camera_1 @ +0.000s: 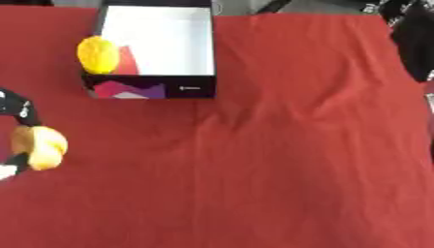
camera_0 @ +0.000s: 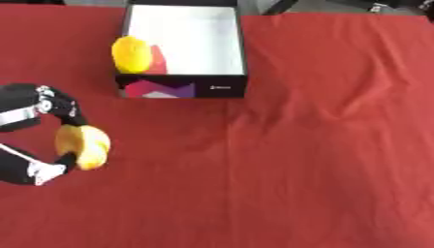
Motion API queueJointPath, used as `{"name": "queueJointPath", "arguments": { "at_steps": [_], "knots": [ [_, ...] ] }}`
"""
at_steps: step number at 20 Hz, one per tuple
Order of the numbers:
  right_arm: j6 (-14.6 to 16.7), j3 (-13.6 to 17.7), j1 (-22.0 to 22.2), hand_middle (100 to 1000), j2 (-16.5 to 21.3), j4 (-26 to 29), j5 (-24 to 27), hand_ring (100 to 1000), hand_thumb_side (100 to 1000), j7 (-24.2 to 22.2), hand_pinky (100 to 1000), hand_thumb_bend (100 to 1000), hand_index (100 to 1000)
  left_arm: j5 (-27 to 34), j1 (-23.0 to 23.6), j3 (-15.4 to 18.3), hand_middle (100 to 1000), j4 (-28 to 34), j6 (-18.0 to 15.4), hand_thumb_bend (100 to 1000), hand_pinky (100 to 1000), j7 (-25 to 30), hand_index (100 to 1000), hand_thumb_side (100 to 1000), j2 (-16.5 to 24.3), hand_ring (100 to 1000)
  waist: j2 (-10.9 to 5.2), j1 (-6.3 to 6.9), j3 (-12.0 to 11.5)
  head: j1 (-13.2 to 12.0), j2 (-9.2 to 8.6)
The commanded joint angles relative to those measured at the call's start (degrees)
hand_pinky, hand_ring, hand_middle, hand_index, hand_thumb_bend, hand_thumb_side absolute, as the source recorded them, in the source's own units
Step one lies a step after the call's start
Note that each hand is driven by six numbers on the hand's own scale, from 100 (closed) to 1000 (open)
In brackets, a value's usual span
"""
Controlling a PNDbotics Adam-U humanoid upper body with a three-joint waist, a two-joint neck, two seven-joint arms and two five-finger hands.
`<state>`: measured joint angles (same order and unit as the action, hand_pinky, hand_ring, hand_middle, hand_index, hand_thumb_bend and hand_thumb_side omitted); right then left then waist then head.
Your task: Pick up objects on the table and place them in the box.
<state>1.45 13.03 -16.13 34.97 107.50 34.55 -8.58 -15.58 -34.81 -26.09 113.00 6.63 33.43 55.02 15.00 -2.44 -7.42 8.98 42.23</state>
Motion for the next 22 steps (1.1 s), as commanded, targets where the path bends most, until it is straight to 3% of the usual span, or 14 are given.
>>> {"name": "queueJointPath", "arguments": {
  "at_steps": [1, 5, 9, 18, 22],
  "knots": [
    [0.15, 0.54, -0.43, 717, 1.61, 0.35, 0.13, 842, 533, -0.08, 1000, 100, 848, 0.84, -2.39, 2.39, 561, 1.53, -1.68, 167, 774, -2.07, 667, 100, 2.11, 623, -1.07, 0.16, 0.0, 0.78, 0.4],
    [0.2, 0.44, -0.84, 719, 2.07, 0.38, 0.62, 843, 513, -0.07, 1000, 100, 848, 1.31, -6.22, 4.54, 564, 1.58, -3.54, 186, 765, -4.92, 657, 100, 1.18, 615, -1.39, 0.41, 0.06, 1.43, 0.58],
    [0.11, -0.15, -2.48, 720, 2.84, 0.55, 1.73, 844, 500, -0.11, 1000, 100, 848, 2.31, -11.49, 5.73, 554, 0.49, -2.17, 181, 763, -7.97, 648, 100, -1.61, 602, -1.76, 1.0, 0.6, 1.03, 0.13],
    [-0.74, -1.3, -6.38, 721, 3.66, 1.66, 4.56, 844, 478, 0.48, 1000, 100, 847, -0.58, -25.62, 5.66, 544, -12.99, -3.52, 168, 754, -9.93, 634, 100, -11.46, 590, -1.58, 2.53, 3.82, -0.89, -0.82],
    [-1.07, -1.76, -7.78, 720, 3.74, 1.95, 4.98, 842, 402, 0.63, 1000, 100, 845, -3.12, -30.47, 6.05, 539, -19.15, -4.43, 177, 750, -8.39, 627, 100, -16.28, 586, -1.16, 2.91, 5.06, -1.25, -1.49]
  ]
}}
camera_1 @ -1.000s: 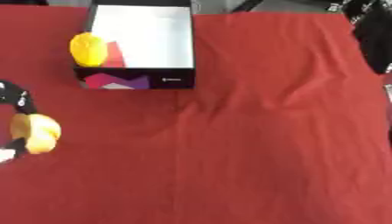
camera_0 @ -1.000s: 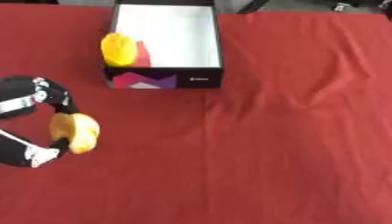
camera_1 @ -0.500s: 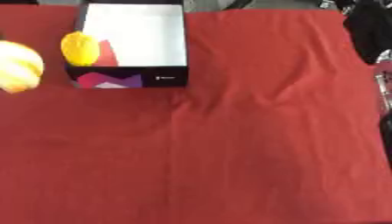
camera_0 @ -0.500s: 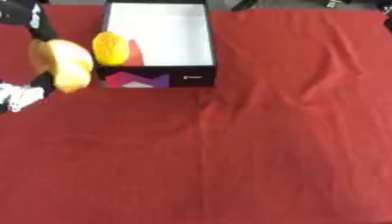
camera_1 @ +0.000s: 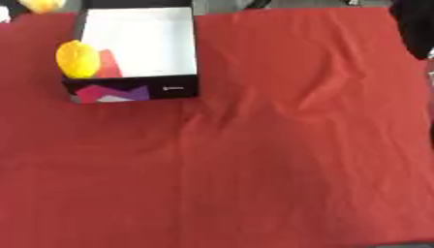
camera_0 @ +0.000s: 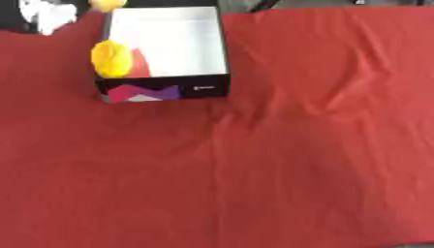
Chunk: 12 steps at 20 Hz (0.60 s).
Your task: Pick up objects on the table and place them in the box.
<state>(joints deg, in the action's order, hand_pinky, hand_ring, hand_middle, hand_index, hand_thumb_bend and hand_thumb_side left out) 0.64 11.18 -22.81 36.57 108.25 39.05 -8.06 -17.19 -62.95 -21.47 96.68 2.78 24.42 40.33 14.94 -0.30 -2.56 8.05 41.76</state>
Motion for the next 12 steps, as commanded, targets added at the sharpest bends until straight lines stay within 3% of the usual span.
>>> {"name": "queueJointPath", "arguments": {
  "at_steps": [1, 9, 12],
  "knots": [
    [-0.35, 0.01, -1.32, 719, 2.12, 1.25, 0.57, 841, 393, 0.12, 1000, 100, 845, -2.36, -3.12, 1.64, 539, -4.42, -1.08, 175, 748, 0.7, 628, 100, -2.72, 585, -1.01, 0.83, 0.46, -0.42, -1.18],
    [-1.4, -1.3, -5.36, 719, 1.2, 1.81, 1.56, 841, 369, -0.75, 1000, 100, 843, -9.59, -6.44, 4.58, 543, -16.38, -5.56, 194, 748, -0.24, 632, 100, -10.11, 590, 0.78, 1.32, 4.26, -3.37, -3.25],
    [-1.7, -1.7, -6.75, 719, 0.94, 2.04, 2.04, 841, 366, -1.06, 1000, 100, 843, -12.49, -7.0, 5.0, 556, -21.1, -8.24, 251, 753, 0.25, 644, 100, -11.97, 606, 1.46, 1.49, 5.76, -4.39, -3.91]
  ]
}}
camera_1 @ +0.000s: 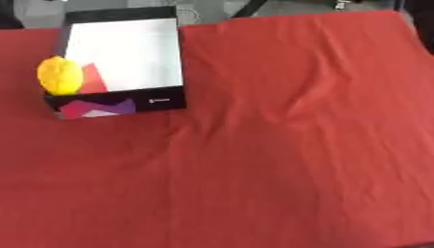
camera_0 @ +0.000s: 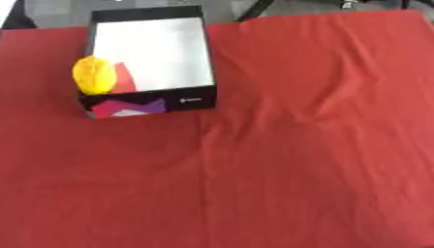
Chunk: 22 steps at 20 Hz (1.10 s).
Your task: Pick up objects on the table and place them in the box.
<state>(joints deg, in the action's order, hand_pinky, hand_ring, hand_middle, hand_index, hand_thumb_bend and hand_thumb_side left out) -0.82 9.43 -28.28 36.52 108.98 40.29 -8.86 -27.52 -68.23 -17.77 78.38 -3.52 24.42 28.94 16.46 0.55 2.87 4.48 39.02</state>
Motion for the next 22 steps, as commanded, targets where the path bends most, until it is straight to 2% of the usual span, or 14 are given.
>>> {"name": "queueJointPath", "arguments": {
  "at_steps": [1, 5, 11, 12, 19, 20, 21, 22],
  "knots": [
    [-0.36, -0.04, -1.54, 719, 0.9, 1.34, 0.88, 841, 366, -0.34, 1000, 100, 843, -3.16, -1.84, 1.27, 558, -4.44, -2.94, 260, 754, 0.67, 645, 100, -1.12, 608, 0.07, 0.69, 0.67, -0.94, -1.31],
    [-0.8, -0.23, -2.1, 719, 0.49, 1.32, 0.94, 841, 371, -0.62, 1000, 100, 842, -7.28, -1.45, 1.81, 570, -11.14, -7.05, 257, 763, 2.12, 657, 100, -3.17, 619, 0.42, 0.78, 1.34, -1.11, -1.12],
    [-1.21, -0.38, -2.42, 718, 0.13, 1.27, 0.79, 841, 376, -0.87, 1000, 100, 841, -13.35, -1.01, 3.29, 592, -21.69, -13.53, 249, 782, 1.32, 680, 102, -5.41, 638, 0.76, 0.86, 1.62, -1.09, -0.34],
    [-1.25, -0.39, -2.43, 718, 0.08, 1.25, 0.72, 841, 378, -0.92, 1000, 100, 841, -13.87, -0.98, 3.57, 605, -23.39, -14.58, 258, 789, 1.17, 690, 182, -5.6, 652, 0.85, 0.88, 1.67, -1.19, -0.21],
    [-1.34, -0.38, -2.23, 718, -0.12, 1.14, 0.15, 840, 383, -1.24, 1000, 100, 840, -19.09, -0.5, 6.24, 683, -31.03, -21.64, 341, 824, -0.38, 764, 308, -5.26, 729, 1.24, 0.84, 1.78, -1.31, -0.03],
    [-1.37, -0.38, -2.14, 718, -0.15, 1.07, 0.04, 840, 384, -1.3, 1000, 100, 840, -20.06, -0.48, 6.62, 739, -31.63, -22.39, 374, 847, -0.76, 830, 363, -5.29, 767, 1.25, 0.81, 1.75, -1.32, -0.04],
    [-1.38, -0.38, -2.06, 718, -0.18, 1.01, -0.06, 840, 384, -1.37, 1000, 100, 840, -20.91, -0.48, 6.97, 746, -32.07, -22.97, 388, 851, -1.27, 839, 385, -5.35, 774, 1.25, 0.79, 1.73, -1.32, -0.02],
    [-1.37, -0.38, -2.01, 718, -0.2, 0.97, -0.14, 840, 384, -1.43, 1000, 100, 840, -21.65, -0.47, 7.25, 766, -32.39, -23.39, 476, 863, -1.83, 874, 522, -5.38, 794, 1.24, 0.78, 1.71, -1.32, 0.03]
  ]
}}
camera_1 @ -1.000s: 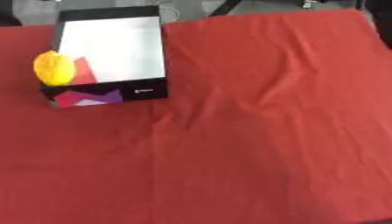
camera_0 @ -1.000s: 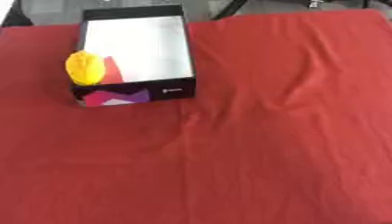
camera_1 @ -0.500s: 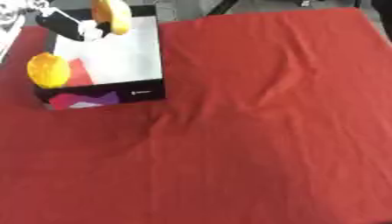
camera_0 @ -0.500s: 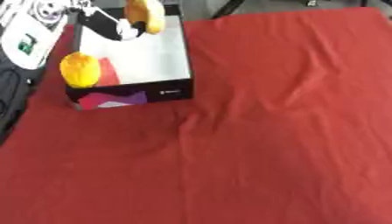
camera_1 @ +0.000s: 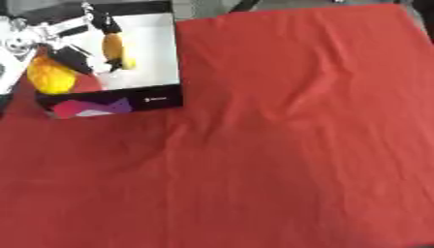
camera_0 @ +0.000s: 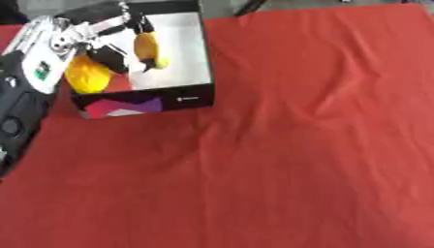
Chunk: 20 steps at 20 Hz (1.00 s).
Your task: Pick up objects on the table and place them in the box.
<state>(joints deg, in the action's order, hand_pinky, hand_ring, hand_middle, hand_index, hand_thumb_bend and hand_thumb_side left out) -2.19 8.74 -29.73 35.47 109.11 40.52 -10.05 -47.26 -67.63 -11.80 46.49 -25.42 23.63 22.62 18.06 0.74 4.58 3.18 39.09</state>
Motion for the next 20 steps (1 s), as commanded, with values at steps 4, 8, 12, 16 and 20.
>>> {"name": "queueJointPath", "arguments": {
  "at_steps": [4, 8, 12, 16, 20],
  "knots": [
    [0.0, 0.22, -0.39, 718, 0.86, 0.77, -0.56, 840, 389, -0.43, 1000, 100, 839, -4.53, -0.91, 1.95, 777, -1.25, -1.55, 543, 860, -3.2, 907, 646, 1.01, 798, -0.5, 0.6, -0.09, 0.08, 0.18],
    [-0.01, 0.16, -0.23, 718, 0.94, 0.68, -0.64, 840, 388, -0.57, 1000, 100, 839, -4.71, -0.83, 2.81, 780, -1.43, -0.03, 570, 863, -5.95, 931, 662, 1.26, 801, -0.73, 0.63, -0.21, 0.16, 0.31],
    [-0.02, 0.12, -0.04, 718, 1.03, 0.53, -0.65, 840, 390, -0.6, 1000, 100, 839, -3.79, -0.83, 3.06, 767, -0.81, 1.24, 522, 855, -8.23, 914, 616, 1.53, 787, -1.02, 0.59, -0.42, 0.17, 0.35],
    [0.1, 0.33, 0.64, 718, 1.26, 0.35, -0.73, 840, 388, -0.45, 1000, 100, 839, -0.41, -1.42, 5.72, 716, 3.5, 2.53, 127, 851, -11.55, 878, 517, 1.5, 721, -1.58, 0.52, -1.13, 0.65, 0.91],
    [0.33, 0.53, 1.38, 718, 1.66, 0.21, -0.78, 840, 387, -0.2, 1000, 100, 839, 3.47, -1.61, 9.01, 710, 9.59, 4.22, 100, 850, -15.42, 869, 528, 0.93, 707, -2.12, 0.55, -1.79, 1.63, 2.07]
  ]
}}
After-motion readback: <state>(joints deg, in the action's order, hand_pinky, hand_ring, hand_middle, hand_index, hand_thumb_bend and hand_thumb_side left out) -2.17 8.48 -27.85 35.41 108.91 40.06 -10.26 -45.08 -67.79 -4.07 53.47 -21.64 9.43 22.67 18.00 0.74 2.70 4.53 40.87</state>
